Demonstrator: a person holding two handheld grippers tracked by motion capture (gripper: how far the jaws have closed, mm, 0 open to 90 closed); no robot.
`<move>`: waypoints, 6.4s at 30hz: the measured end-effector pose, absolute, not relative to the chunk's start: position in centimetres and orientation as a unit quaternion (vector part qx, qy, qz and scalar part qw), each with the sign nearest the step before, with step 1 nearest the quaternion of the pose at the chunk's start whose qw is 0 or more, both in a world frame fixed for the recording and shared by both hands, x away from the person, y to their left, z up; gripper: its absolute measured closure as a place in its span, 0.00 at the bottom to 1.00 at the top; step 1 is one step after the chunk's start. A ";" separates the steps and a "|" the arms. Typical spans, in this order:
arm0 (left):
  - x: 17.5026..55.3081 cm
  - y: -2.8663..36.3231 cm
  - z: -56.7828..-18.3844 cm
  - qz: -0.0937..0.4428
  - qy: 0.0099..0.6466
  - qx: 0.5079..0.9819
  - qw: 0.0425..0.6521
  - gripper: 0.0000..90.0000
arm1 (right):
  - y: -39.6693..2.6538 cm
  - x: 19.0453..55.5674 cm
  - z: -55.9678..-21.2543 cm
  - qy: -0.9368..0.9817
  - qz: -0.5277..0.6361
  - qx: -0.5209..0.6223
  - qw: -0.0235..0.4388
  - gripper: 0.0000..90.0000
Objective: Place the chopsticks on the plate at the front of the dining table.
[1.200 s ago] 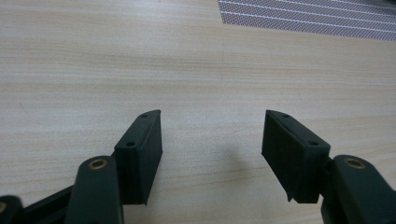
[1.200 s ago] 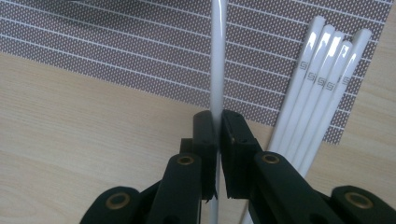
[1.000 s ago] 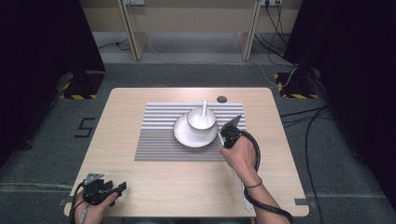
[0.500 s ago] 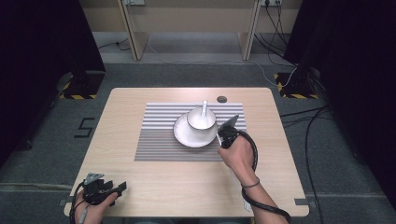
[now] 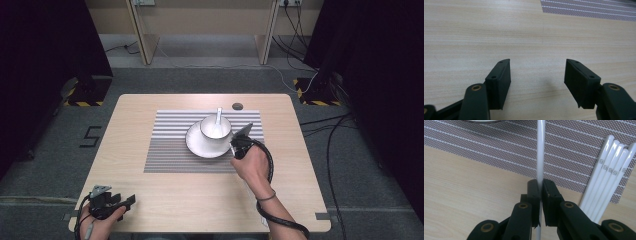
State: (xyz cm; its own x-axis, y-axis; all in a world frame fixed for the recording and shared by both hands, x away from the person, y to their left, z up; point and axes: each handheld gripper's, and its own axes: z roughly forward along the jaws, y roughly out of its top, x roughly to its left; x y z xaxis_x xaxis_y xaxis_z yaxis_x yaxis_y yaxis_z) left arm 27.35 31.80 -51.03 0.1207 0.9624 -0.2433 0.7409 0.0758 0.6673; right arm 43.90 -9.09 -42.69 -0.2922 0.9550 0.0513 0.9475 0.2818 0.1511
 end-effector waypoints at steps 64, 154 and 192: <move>27.4 31.8 -51.0 0.156 0.642 0.663 0.352 0.42 | -5.1 43.2 -42.4 0.822 0.099 0.561 0.022 0.95; 27.5 31.7 -51.0 0.153 0.640 0.664 0.355 0.42 | -0.5 44.9 -42.1 0.829 0.142 0.538 0.044 0.95; 27.5 31.8 -51.0 0.152 0.640 0.665 0.354 0.42 | 0.5 46.2 -42.4 0.821 0.167 0.543 0.050 0.95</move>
State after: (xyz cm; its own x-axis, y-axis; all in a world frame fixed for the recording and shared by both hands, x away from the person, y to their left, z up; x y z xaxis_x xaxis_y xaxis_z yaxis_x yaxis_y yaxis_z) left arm 27.46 31.79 -51.03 0.1346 0.9584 -0.2516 0.7433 0.0703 0.6653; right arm 46.15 0.51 -42.37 -0.4042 0.9093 0.0993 0.8759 0.3535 0.3285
